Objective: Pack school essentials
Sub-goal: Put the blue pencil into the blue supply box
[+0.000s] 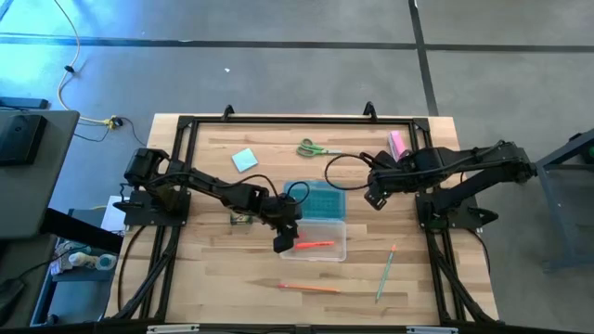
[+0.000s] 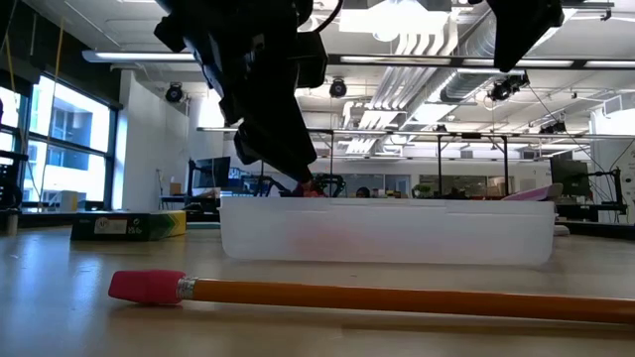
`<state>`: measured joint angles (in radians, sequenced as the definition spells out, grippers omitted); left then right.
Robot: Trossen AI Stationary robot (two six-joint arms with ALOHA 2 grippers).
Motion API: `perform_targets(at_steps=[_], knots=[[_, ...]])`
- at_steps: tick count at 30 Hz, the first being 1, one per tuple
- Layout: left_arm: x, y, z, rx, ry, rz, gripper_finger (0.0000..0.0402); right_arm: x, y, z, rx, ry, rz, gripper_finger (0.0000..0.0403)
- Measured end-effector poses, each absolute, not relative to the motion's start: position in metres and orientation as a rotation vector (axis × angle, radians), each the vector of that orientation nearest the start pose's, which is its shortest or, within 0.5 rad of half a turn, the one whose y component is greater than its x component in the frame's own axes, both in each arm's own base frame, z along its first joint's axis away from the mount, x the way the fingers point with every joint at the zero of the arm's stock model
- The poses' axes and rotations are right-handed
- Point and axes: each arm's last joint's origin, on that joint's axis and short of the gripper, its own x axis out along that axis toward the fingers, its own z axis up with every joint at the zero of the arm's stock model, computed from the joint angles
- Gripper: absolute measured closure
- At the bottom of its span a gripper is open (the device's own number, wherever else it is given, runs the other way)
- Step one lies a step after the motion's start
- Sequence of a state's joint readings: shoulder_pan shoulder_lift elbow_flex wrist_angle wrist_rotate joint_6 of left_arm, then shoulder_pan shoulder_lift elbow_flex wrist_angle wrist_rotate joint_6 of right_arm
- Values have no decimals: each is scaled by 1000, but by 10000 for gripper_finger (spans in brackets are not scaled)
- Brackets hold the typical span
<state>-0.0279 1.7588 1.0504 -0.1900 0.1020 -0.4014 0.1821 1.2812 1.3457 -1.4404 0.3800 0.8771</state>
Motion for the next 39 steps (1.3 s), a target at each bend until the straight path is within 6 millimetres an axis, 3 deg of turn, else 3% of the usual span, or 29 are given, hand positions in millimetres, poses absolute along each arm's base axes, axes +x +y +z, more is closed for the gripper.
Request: perform_targets(at_steps=[5, 12, 19, 29, 39], knots=[[352, -9, 184, -478, 889, 50, 212, 195, 41, 338, 390, 1148, -726, 286], [343, 0, 213, -488, 800, 54, 227, 187, 67, 338, 504, 1108, -740, 286], [321, 16, 244, -442, 757, 118, 242, 176, 91, 334, 668, 1048, -800, 286], [289, 32, 281, -355, 672, 270, 247, 163, 121, 278, 941, 1062, -942, 286], [284, 38, 287, -293, 652, 286, 247, 153, 137, 226, 1176, 1054, -1026, 286]])
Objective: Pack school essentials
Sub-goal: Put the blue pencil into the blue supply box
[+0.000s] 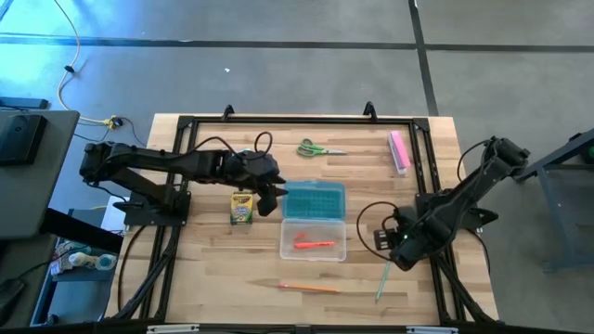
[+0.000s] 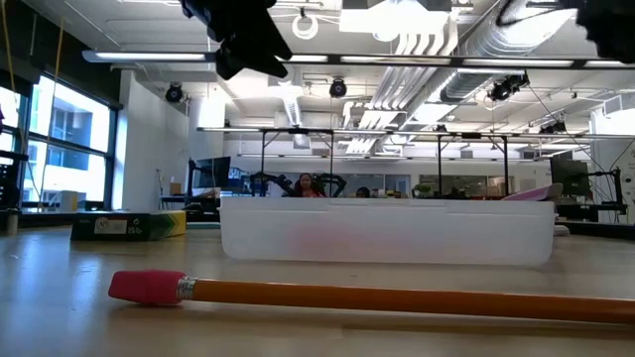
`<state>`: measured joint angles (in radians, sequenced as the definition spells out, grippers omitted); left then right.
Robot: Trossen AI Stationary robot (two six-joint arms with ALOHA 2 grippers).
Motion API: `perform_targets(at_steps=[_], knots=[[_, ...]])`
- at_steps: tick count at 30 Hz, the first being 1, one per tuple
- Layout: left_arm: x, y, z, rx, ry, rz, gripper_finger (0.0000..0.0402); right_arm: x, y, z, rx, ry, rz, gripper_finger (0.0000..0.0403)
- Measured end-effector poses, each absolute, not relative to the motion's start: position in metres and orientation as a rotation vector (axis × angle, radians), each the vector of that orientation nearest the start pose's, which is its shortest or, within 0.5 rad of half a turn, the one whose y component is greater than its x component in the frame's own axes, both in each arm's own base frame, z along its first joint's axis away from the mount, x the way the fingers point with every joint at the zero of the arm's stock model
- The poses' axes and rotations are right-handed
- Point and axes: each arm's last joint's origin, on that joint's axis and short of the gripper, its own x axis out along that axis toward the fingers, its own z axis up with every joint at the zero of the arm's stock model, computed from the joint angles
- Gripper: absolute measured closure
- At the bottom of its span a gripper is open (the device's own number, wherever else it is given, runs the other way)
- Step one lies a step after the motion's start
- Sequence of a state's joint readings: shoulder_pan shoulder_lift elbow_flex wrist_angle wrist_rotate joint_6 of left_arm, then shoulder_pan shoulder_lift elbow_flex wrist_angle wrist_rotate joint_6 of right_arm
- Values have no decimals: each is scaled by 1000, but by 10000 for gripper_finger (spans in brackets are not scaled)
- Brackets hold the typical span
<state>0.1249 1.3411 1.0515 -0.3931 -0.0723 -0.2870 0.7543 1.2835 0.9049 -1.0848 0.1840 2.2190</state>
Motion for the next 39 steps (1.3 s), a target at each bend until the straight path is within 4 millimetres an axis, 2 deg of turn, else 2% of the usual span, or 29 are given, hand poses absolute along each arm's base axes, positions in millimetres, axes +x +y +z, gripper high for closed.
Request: perform_targets(at_steps=[5, 11, 21, 33, 36, 39], knots=[[284, 38, 287, -258, 656, 274, 247, 150, 140, 202, 1267, 1109, -1014, 286], [284, 38, 287, -229, 663, 264, 247, 150, 139, 177, 1281, 1133, -1020, 286], [284, 38, 286, -215, 670, 258, 247, 150, 135, 164, 1226, 1177, -1119, 286], [284, 37, 286, -215, 672, 258, 247, 162, 138, 138, 1179, 1208, -1225, 287], [283, 37, 285, -215, 681, 258, 247, 164, 140, 134, 1179, 1215, -1230, 302], [281, 39, 283, -217, 711, 265, 247, 166, 141, 131, 1177, 1215, -1234, 334]])
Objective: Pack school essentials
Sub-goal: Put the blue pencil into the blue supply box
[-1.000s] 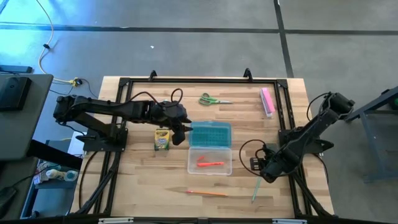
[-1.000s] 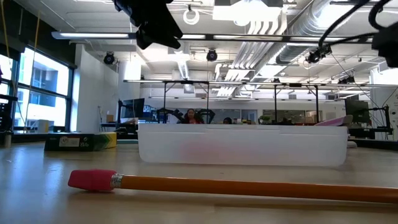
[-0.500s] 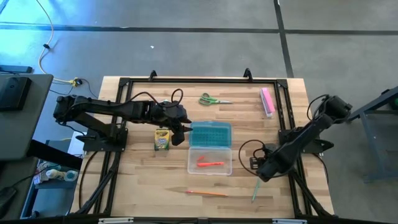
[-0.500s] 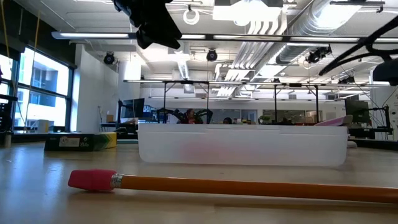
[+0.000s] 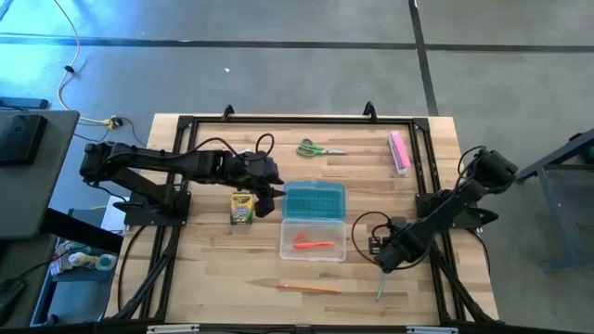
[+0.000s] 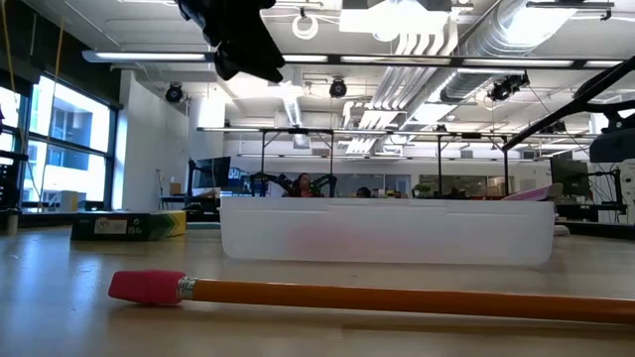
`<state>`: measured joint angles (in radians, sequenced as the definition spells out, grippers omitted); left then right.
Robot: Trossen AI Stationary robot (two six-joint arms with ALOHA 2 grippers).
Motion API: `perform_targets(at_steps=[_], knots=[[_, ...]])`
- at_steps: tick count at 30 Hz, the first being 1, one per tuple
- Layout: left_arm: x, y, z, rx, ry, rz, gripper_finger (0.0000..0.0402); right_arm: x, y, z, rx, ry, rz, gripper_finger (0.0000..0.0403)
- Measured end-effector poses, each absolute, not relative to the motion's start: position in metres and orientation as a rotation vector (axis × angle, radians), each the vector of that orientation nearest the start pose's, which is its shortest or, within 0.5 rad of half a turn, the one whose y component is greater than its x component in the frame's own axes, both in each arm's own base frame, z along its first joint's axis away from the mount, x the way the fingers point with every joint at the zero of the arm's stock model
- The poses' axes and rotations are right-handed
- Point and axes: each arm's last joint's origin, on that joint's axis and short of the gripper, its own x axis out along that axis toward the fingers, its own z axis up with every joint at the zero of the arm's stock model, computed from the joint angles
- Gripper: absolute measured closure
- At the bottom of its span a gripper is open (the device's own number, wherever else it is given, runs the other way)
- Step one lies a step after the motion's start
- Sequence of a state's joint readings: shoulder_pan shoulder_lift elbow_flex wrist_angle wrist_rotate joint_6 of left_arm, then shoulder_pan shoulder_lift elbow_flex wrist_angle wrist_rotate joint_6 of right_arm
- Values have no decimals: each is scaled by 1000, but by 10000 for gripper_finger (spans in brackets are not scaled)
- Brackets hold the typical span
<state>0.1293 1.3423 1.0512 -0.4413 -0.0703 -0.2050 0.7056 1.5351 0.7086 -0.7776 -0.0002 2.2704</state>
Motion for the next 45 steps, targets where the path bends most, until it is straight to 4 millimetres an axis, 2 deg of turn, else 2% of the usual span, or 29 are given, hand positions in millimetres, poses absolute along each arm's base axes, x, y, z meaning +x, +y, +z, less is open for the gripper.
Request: perform_targets(at_steps=[5, 11, 16, 23, 29, 33, 37, 45], knots=[[274, 44, 277, -235, 800, 279, 247, 166, 141, 133, 1190, 1215, -1223, 390], [257, 59, 270, -298, 944, 276, 247, 174, 147, 141, 1193, 1202, -1177, 385], [239, 75, 271, -338, 1013, 283, 247, 193, 152, 161, 1179, 1096, -1056, 395], [228, 90, 270, -336, 1053, 313, 247, 231, 151, 205, 1112, 829, -897, 395], [226, 95, 270, -309, 1054, 310, 247, 263, 130, 245, 911, 634, -826, 395], [226, 96, 270, -310, 1055, 309, 247, 283, 110, 264, 774, 574, -782, 395], [226, 96, 270, -310, 1060, 308, 247, 302, 91, 275, 664, 534, -702, 395], [218, 92, 267, -354, 1144, 319, 247, 333, 59, 288, 433, 529, -386, 395]])
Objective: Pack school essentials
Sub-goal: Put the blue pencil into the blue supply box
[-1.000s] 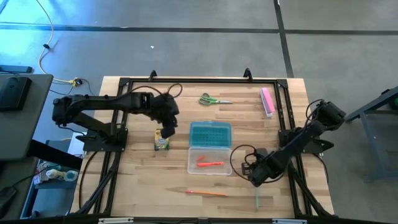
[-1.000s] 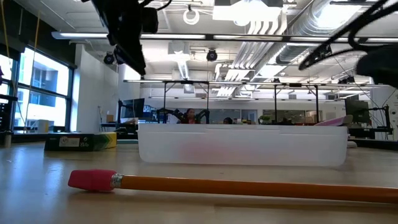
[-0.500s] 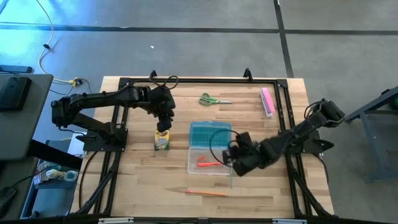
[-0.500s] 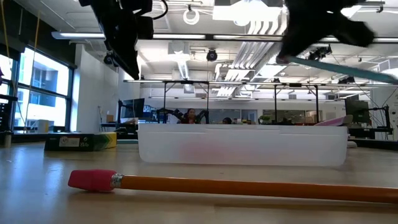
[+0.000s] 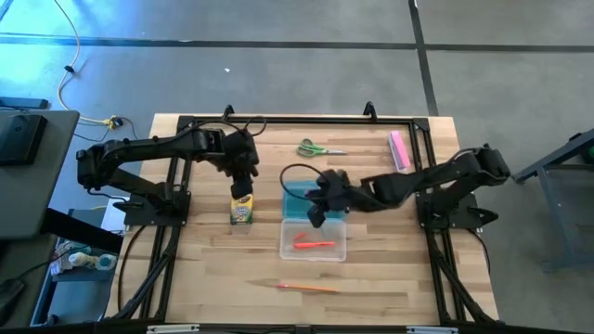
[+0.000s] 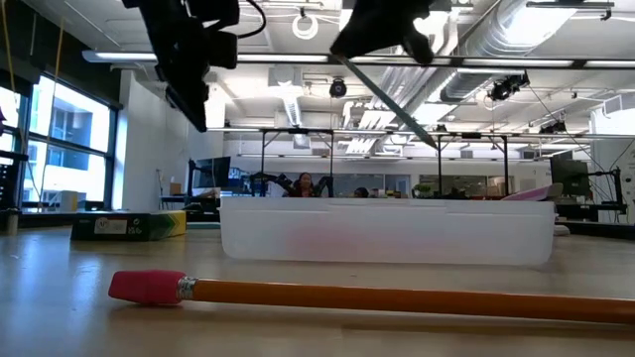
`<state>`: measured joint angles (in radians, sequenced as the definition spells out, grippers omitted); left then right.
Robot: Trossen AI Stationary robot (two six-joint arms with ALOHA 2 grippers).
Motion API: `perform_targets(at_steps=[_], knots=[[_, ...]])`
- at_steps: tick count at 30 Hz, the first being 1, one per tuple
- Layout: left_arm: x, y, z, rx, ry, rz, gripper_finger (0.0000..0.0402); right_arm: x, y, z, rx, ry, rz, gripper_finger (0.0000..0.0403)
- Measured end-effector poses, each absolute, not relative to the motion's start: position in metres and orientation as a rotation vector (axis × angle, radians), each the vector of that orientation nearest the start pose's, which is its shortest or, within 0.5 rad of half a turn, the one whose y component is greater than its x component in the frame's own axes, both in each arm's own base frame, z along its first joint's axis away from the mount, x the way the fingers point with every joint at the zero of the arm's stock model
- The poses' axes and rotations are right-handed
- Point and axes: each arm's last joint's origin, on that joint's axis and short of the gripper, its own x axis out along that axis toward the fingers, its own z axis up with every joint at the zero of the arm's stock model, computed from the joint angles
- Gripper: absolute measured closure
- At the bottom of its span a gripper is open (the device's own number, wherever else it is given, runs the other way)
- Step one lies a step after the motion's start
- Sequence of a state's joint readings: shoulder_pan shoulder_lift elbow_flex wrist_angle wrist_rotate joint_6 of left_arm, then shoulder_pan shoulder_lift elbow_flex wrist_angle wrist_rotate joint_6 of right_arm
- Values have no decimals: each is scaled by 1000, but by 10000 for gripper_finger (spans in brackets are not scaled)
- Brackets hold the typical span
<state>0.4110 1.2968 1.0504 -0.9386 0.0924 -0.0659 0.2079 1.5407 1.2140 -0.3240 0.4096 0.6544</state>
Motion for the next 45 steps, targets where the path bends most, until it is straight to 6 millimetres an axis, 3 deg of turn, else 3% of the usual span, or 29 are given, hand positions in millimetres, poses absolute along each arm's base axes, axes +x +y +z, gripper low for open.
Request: perform_targets(at_steps=[4, 8, 16, 34, 45], knots=[[213, 88, 264, -408, 1209, 341, 247, 344, 52, 281, 344, 597, -212, 395], [213, 85, 264, -429, 1224, 349, 247, 353, 51, 263, 369, 690, -93, 395], [216, 78, 264, -454, 1220, 369, 247, 365, 56, 235, 384, 786, -19, 395], [219, 67, 264, -513, 1215, 392, 247, 374, 61, 211, 397, 869, 87, 394], [221, 61, 264, -496, 1221, 368, 247, 374, 61, 211, 439, 870, 60, 310]])
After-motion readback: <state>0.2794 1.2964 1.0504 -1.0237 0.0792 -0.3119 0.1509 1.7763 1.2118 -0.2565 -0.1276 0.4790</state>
